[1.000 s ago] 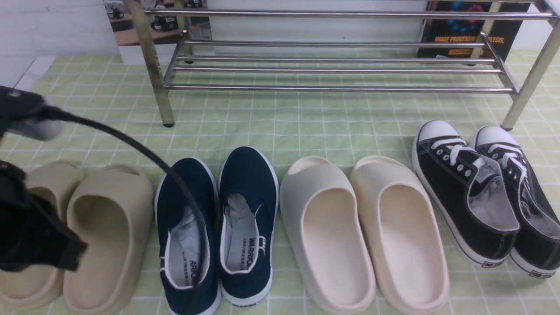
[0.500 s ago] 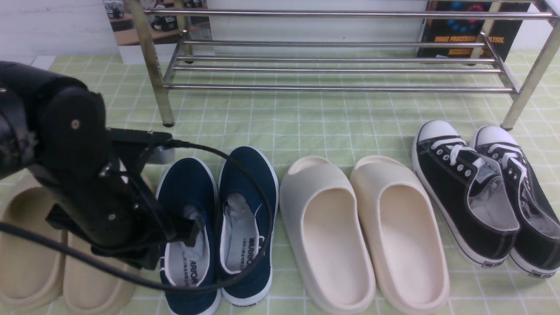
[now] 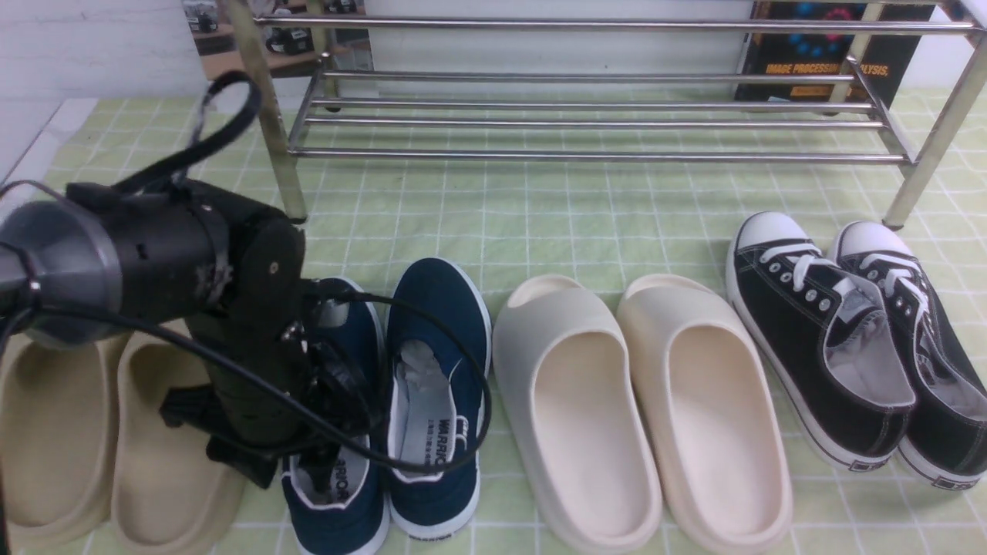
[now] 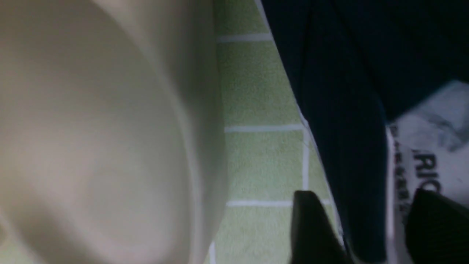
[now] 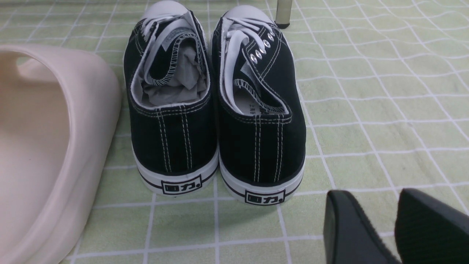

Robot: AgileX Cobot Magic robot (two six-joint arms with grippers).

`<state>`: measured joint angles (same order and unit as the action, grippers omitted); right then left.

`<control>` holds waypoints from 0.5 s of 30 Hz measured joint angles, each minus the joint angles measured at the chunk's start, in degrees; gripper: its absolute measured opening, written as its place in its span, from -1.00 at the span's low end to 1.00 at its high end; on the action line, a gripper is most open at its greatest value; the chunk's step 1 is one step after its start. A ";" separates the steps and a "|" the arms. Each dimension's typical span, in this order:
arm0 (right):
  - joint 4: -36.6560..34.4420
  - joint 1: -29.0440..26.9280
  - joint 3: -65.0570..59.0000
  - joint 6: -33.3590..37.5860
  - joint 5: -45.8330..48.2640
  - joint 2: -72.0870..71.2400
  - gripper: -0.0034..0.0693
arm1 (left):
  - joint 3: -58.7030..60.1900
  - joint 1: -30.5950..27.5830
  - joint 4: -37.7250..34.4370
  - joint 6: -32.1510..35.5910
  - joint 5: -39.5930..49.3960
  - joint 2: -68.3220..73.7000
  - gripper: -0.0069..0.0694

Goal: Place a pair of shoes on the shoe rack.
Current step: Use the left arm to grab the shoe closest to it, then use the left arm to put a shoe into the shoe rack

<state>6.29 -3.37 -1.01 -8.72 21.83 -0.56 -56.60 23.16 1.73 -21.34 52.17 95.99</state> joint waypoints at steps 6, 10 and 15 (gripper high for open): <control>0.00 0.00 0.00 0.00 0.00 0.00 -0.25 | 0.00 -0.06 0.74 -2.57 -0.29 -0.38 -0.80; 0.00 0.00 0.00 0.00 0.00 0.00 -0.25 | -0.13 -0.06 0.69 -2.89 1.44 -6.98 -0.79; 0.00 0.00 0.00 0.00 0.00 0.00 -0.25 | -5.84 -0.06 0.44 -1.50 4.27 -13.64 -0.79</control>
<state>6.29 -3.37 -1.01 -8.72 21.83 -0.56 -62.44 23.10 2.16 -22.84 56.43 82.35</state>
